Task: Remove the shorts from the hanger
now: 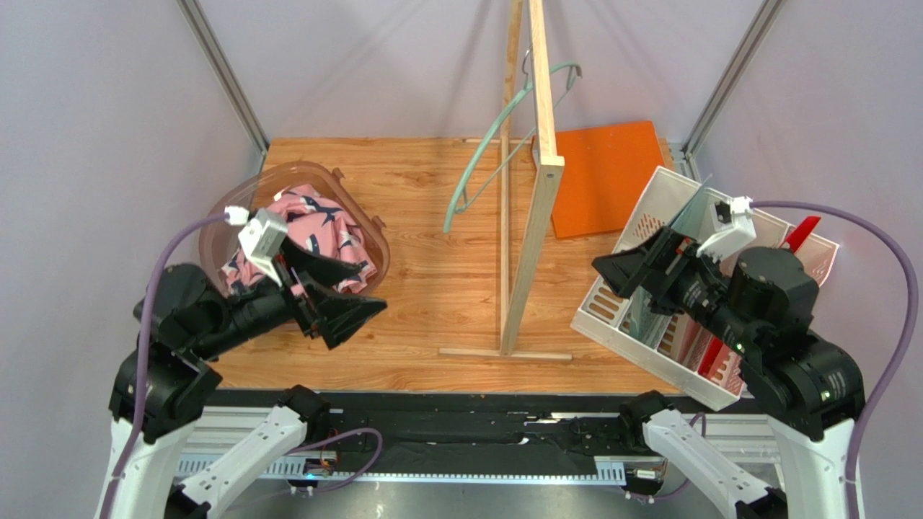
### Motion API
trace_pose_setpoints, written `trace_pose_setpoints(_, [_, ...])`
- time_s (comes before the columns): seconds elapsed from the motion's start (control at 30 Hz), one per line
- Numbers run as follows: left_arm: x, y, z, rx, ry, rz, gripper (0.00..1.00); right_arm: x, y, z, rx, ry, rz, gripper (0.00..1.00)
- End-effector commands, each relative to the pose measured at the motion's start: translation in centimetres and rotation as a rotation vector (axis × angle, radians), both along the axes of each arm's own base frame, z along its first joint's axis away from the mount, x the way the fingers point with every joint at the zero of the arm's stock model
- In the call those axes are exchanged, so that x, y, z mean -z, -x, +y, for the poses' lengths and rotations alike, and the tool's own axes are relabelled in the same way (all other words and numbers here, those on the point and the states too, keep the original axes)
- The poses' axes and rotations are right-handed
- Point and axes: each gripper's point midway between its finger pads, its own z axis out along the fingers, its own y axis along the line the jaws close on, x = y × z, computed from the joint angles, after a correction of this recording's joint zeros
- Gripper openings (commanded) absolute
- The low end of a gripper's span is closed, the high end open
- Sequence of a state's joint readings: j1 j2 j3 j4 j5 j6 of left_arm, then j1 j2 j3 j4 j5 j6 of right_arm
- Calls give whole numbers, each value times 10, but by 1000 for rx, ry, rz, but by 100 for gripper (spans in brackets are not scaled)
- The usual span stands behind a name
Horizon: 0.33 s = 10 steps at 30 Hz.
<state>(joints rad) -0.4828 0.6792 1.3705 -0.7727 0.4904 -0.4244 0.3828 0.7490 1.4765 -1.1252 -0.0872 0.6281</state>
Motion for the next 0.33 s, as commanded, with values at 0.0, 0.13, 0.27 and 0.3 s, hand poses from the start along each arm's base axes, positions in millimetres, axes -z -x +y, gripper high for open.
trace_pose_setpoints(0.0, [5,12,1,15,81,-40,99,-12,23,3,-52,-70,-74,100])
trace_pose_setpoints(0.13, [9,30,5,46,110,-51,99,-16,36,8,-92,-124,-88,100])
trace_pose_setpoints(0.27, [14,39,9,46,146,-54,99,-6,40,17,-161,-130,-99,100])
trace_pose_setpoints(0.3, [18,43,10,45,158,-53,99,-4,39,16,-150,-128,-101,100])
